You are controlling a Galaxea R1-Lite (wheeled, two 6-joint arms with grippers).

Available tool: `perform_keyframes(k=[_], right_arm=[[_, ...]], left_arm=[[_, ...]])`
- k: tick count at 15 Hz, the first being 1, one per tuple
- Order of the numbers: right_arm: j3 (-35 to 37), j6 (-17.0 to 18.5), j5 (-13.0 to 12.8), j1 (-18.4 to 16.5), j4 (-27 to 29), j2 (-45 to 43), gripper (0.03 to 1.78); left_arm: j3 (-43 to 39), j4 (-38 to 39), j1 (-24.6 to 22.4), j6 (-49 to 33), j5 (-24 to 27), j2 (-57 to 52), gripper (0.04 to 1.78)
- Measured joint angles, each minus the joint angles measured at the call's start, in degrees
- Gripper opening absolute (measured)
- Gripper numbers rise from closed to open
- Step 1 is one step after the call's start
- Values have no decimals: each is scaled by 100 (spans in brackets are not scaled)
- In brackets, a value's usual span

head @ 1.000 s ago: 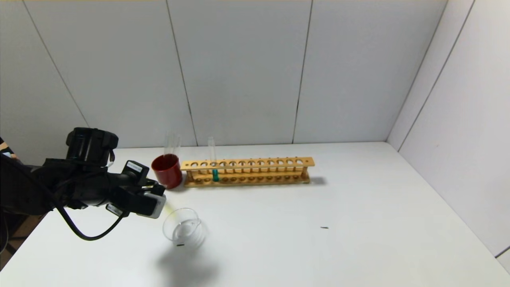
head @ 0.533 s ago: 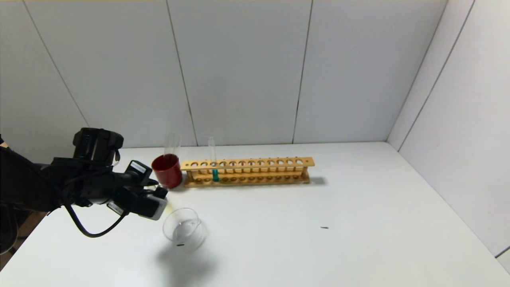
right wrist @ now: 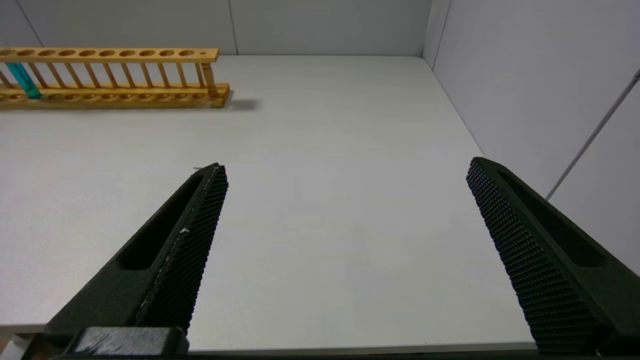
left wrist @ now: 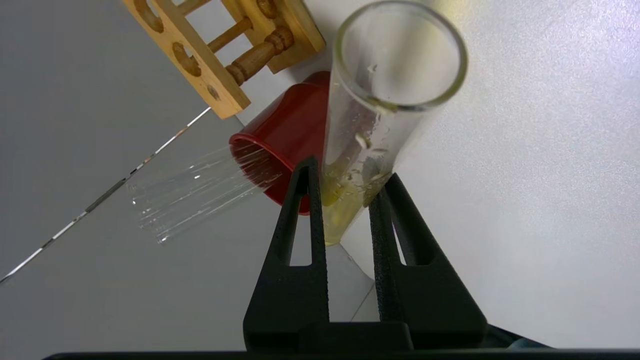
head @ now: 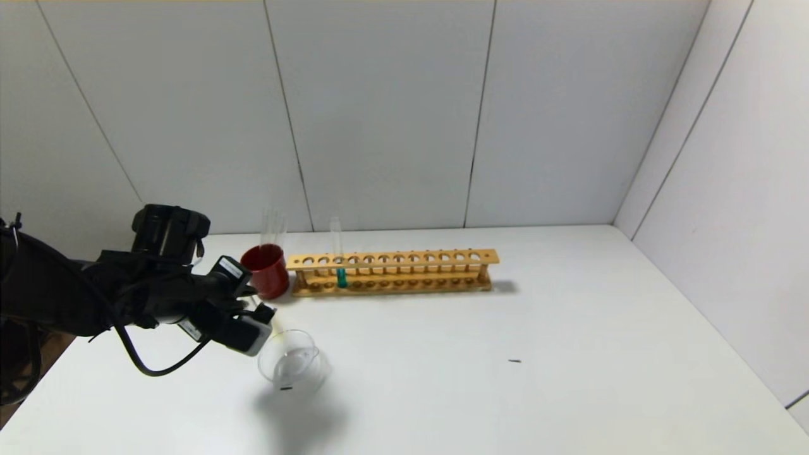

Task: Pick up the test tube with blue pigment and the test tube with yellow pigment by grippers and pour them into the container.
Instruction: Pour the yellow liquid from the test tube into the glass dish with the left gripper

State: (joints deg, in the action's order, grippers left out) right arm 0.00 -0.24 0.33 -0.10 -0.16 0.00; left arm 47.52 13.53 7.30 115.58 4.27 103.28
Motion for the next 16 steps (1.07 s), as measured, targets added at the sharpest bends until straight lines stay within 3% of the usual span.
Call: perform_keyframes(k=[7,16], right_arm=[[0,0,-2,0,0,0,175],[0,0,-2,0,0,0,175]], left_arm=[[113,-2,85,619,-271,55,31],[145,9,123,781,-325,184,31]])
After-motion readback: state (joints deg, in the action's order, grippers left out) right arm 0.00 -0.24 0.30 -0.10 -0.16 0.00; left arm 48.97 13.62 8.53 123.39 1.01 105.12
